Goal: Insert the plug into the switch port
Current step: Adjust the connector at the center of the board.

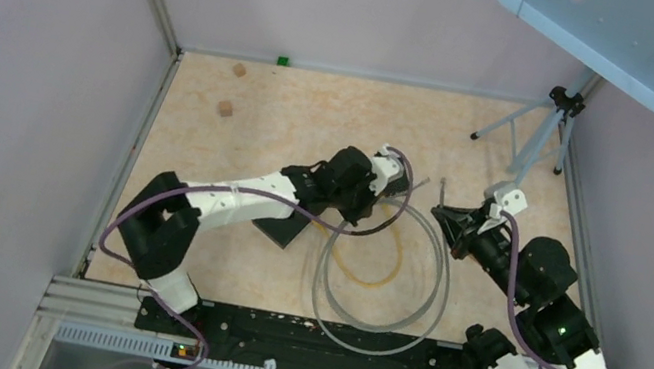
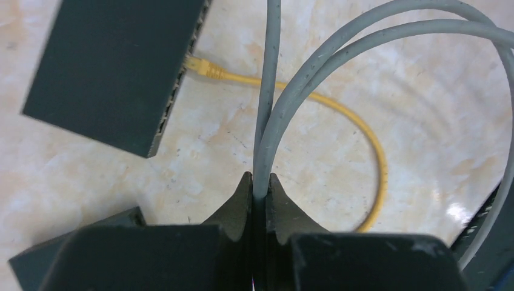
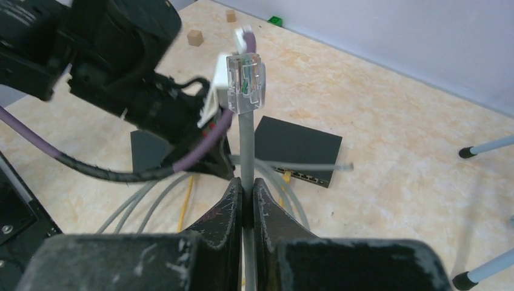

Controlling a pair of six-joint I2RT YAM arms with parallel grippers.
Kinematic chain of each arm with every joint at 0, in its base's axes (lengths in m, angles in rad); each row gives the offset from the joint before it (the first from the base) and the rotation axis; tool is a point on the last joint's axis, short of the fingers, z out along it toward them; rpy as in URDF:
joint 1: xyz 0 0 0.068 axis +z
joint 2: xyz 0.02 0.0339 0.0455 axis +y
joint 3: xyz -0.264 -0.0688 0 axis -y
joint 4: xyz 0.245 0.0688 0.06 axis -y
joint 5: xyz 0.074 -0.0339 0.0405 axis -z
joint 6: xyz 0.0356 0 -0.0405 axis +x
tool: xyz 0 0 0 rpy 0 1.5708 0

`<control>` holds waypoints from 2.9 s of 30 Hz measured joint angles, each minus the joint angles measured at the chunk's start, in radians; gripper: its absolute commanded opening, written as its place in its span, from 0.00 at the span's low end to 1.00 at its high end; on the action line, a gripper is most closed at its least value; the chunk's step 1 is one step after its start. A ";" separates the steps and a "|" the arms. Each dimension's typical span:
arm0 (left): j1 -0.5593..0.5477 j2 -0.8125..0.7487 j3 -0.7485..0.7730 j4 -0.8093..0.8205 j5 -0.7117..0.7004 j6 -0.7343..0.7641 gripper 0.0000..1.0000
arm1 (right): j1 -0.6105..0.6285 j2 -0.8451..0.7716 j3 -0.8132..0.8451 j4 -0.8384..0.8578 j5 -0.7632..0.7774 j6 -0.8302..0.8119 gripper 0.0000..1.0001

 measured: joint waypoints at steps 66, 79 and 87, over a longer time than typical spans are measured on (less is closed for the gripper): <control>-0.068 -0.628 -0.106 0.391 0.453 0.296 0.94 | -0.002 0.160 0.032 0.314 -0.465 -0.440 0.00; -0.151 -0.489 0.002 0.377 0.456 0.321 0.77 | -0.002 0.186 0.032 0.330 -0.496 -0.440 0.00; -0.167 -0.469 0.032 0.352 0.427 0.339 0.79 | -0.002 0.183 0.032 0.327 -0.496 -0.440 0.00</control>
